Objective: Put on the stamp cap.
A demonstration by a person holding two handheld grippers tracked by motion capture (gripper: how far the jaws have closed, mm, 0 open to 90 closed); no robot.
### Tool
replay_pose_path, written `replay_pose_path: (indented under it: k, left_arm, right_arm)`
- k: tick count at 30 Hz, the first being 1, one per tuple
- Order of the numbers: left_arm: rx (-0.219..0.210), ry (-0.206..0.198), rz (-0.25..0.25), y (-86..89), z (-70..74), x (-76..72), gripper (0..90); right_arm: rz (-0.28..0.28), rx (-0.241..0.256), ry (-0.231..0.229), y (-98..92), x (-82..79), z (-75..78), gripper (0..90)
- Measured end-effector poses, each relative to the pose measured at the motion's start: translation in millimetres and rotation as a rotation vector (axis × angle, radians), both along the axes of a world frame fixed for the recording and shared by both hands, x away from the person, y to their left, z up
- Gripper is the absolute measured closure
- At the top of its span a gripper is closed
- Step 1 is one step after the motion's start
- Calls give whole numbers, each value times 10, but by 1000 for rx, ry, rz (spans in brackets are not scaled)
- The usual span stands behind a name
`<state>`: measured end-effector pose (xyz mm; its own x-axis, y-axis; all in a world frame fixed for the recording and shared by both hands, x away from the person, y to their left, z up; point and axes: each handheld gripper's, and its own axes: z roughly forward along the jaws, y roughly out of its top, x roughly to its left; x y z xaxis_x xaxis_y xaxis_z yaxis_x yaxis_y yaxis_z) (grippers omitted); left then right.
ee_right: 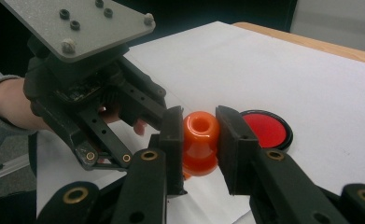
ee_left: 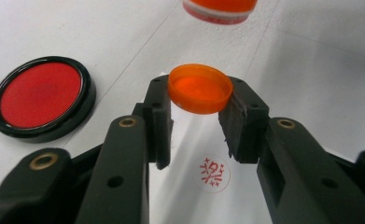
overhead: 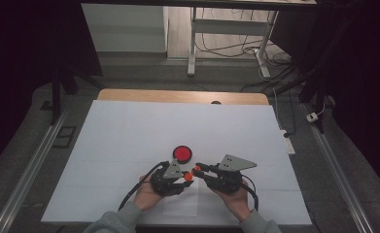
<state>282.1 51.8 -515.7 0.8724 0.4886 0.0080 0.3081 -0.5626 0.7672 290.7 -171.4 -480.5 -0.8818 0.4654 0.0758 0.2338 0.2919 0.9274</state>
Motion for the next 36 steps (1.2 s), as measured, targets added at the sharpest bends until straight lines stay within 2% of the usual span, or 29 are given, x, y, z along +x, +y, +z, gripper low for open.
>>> replay_pose_path:
  k: [7, 15, 26, 36]
  left_arm:
    - [0, 2, -11, -40, 4, 9, 644]
    - [-28, 12, -11, -55, 15, 14, 645]
    - [-23, -2, -11, -46, 29, 15, 645]
    - [-37, -15, -10, -53, 50, -6, 645]
  right_arm:
    - [4, -2, -1, 8, -4, -1, 720]
    - [11, -2, 4, 29, -16, -7, 720]
    - [24, -9, 15, 61, -19, -43, 720]
    - [27, -18, 18, 74, -21, -61, 719]
